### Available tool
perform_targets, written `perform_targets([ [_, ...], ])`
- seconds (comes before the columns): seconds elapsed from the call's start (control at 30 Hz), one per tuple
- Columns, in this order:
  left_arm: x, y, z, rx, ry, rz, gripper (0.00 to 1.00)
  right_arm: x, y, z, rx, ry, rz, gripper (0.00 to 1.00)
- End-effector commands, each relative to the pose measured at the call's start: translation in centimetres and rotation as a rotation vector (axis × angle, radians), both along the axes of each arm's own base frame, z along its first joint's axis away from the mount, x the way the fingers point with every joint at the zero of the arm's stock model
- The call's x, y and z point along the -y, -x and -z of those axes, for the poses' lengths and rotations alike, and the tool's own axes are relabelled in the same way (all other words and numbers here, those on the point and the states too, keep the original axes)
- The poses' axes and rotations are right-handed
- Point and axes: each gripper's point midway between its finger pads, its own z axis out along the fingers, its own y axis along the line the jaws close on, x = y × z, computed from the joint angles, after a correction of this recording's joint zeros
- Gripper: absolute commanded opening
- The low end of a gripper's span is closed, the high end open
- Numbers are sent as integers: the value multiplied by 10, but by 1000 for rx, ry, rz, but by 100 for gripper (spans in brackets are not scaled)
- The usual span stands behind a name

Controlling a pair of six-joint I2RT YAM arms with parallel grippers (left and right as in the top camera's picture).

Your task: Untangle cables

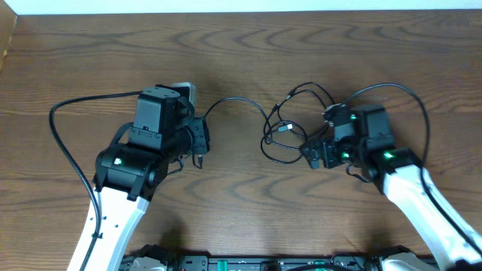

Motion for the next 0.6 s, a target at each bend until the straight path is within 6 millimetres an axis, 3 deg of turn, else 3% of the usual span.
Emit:
perform_targets([
  [0.0,-4,6,0,9,-26,6,8,-11,4,21,-41,17,-55,99],
  [0.17,-6,12,5,-25,-37,6,7,-1,-3,41,-30,153,-18,99],
  [0.57,-7,14,6,-33,-38,7,8,7,-15,40,49,279,21,99],
])
